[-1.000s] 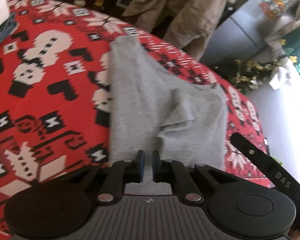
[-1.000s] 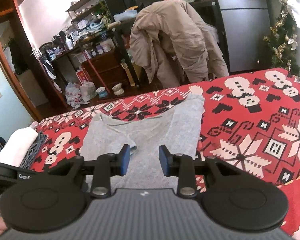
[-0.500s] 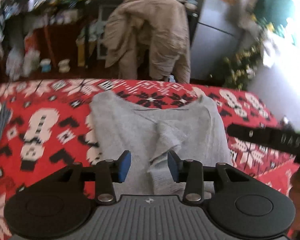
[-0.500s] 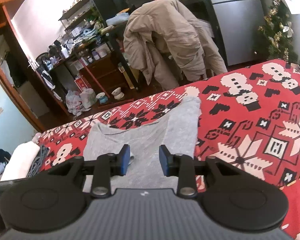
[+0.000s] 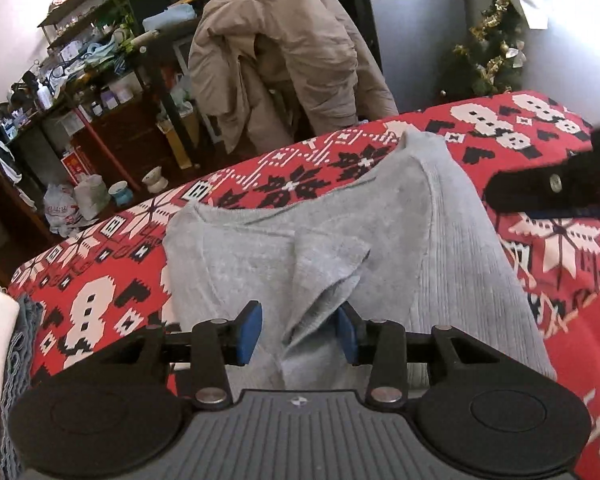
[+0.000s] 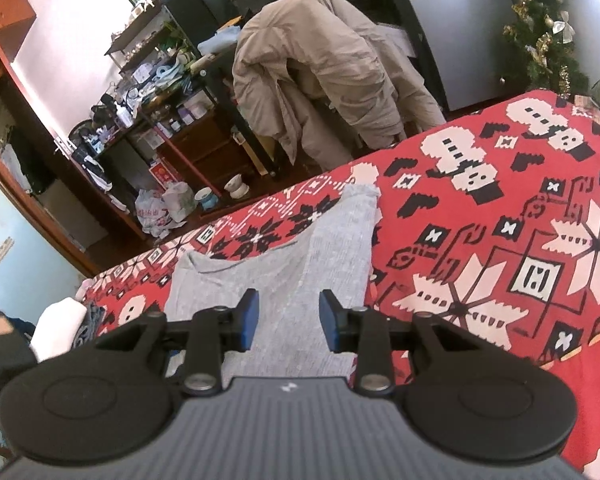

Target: Fold clothes

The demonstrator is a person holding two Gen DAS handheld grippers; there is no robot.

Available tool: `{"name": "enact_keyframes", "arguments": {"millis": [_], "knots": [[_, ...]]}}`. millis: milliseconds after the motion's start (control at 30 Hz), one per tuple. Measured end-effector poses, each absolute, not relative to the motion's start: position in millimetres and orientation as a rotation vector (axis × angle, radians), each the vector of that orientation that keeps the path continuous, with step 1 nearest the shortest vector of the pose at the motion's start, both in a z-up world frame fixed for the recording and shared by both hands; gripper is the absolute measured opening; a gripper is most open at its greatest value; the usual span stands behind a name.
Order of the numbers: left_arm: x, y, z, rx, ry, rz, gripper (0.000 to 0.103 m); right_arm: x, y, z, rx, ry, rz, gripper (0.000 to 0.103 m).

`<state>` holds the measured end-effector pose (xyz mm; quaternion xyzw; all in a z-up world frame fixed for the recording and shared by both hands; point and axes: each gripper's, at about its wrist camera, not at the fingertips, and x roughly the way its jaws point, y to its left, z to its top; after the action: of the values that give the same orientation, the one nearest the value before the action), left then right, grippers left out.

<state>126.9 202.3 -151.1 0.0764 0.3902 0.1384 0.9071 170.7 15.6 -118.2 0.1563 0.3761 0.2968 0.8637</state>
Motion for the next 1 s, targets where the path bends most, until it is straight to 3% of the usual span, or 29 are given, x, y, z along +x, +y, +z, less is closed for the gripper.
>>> {"name": "enact_keyframes", "arguments": {"millis": [200,367,700,733,767,800,1000], "knots": [[143.1,224.3,-141.4,0.002,0.776,0.398,0.04,170.6,14.7,-118.5,0.338,0.791,0.62,0.036],[138.0,269.7,-140.5,-0.297,0.8,0.371,0.031,170.6,16.3,-118.9,0.332,0.792,0.62,0.037],[137.5,317.0,-143.3,-0.617,0.781,0.278,0.03,169.0,23.6,-120.3,0.332,0.798,0.632,0.038],[137.0,314.6,-140.8,-0.602,0.773,0.286,0.028,168.8,24.7,-120.1,0.33,0.798,0.634,0.038],[136.6,312.2,-138.3,-0.586,0.766,0.294,0.01,168.6,25.8,-120.1,0.326,0.798,0.637,0.038],[136.1,309.8,-135.8,-0.571,0.758,0.302,0.002,168.3,26.7,-120.4,0.322,0.799,0.639,0.038],[131.7,297.7,-117.3,-0.408,0.68,0.336,0.002,167.7,31.1,-122.9,0.307,0.807,0.646,0.038]]}}
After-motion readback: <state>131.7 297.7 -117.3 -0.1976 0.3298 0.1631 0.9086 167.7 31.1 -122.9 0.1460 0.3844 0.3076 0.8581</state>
